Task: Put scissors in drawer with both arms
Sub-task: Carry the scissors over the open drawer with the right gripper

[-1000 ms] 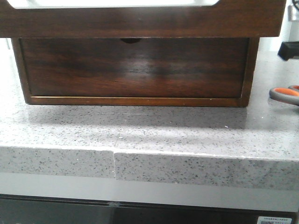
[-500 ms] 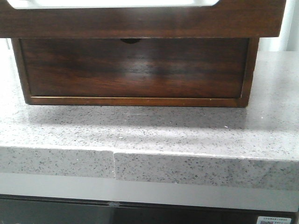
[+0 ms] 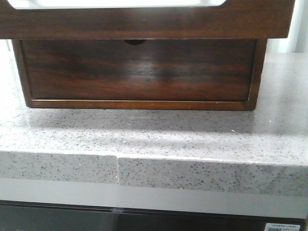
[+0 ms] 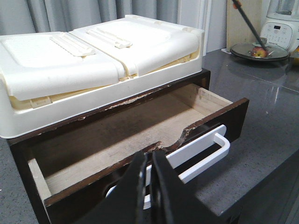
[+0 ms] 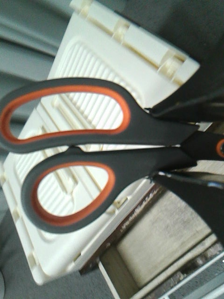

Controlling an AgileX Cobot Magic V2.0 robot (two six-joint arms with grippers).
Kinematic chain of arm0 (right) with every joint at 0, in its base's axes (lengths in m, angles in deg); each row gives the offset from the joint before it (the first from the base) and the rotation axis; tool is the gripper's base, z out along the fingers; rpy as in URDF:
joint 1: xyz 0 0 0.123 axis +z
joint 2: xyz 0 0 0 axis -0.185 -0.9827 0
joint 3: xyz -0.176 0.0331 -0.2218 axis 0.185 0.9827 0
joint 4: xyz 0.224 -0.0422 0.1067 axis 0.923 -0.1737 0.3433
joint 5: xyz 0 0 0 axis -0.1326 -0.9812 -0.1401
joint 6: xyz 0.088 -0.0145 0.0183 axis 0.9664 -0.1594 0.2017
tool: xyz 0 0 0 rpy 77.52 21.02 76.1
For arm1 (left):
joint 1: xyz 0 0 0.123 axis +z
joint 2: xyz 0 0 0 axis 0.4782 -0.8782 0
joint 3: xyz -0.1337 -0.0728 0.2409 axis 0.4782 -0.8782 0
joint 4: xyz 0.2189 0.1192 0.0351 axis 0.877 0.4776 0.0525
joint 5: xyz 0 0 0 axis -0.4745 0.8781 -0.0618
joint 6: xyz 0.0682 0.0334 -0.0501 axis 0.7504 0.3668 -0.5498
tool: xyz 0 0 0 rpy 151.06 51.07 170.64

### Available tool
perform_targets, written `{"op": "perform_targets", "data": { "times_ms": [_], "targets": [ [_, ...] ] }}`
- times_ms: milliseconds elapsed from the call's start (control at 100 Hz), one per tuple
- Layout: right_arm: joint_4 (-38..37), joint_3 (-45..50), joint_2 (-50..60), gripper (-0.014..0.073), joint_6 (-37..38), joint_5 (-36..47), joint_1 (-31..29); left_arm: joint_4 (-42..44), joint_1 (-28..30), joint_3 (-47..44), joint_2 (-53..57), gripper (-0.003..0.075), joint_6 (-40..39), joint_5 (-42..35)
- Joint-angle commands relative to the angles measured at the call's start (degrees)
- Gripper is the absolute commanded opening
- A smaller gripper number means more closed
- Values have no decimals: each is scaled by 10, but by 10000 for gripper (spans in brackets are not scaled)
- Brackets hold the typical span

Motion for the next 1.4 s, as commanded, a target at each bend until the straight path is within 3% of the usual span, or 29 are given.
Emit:
{"op": "perform_targets", "data": {
  "times_ms": [0, 200, 360, 840, 1310, 1390],
  "targets": [
    [7, -18, -7, -64, -69, 59, 46, -14, -3, 19, -7, -20, -2, -45],
    [7, -18, -48, -66, -182, 69, 121, -14, -3, 19, -7, -20, -2, -41],
    [7, -18, -88, -66, -219, 70, 156, -14, -3, 19, -7, -20, -2, -41],
    [-16, -18, -186, -66, -232, 63, 173, -14, -3, 19, -7, -20, -2, -24],
    [-28, -18, -200, -64, -232, 62, 171, -14, -3, 19, -7, -20, -2, -16],
    [-28, -18, -200, -27, -232, 62, 171, -14, -3, 19, -7, -20, -2, -16]
  ]
}}
